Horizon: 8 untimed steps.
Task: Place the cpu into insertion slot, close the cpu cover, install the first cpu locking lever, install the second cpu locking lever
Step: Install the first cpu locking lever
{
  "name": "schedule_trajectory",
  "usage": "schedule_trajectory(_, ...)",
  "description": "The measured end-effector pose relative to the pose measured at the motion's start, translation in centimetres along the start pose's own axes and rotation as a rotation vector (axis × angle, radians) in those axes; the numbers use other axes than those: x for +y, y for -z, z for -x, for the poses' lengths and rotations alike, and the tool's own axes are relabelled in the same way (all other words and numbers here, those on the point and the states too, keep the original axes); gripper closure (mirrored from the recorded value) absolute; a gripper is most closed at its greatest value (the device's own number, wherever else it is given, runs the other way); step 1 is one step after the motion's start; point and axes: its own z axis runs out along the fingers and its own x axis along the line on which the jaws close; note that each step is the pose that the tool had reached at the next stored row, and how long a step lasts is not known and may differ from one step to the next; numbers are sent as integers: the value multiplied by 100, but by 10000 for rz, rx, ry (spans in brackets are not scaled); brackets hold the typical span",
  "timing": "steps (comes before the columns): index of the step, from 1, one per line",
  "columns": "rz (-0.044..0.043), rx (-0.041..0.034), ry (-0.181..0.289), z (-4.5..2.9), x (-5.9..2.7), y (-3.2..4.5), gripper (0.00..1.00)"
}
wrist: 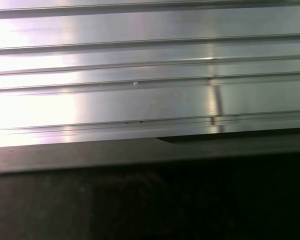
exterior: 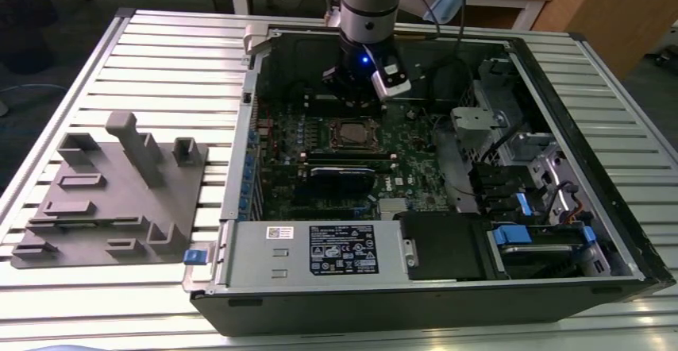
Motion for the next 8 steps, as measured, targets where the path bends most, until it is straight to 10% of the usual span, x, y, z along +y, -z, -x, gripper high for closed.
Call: schedule_trajectory(8, -3, 2, 0, 0, -3, -16, 89)
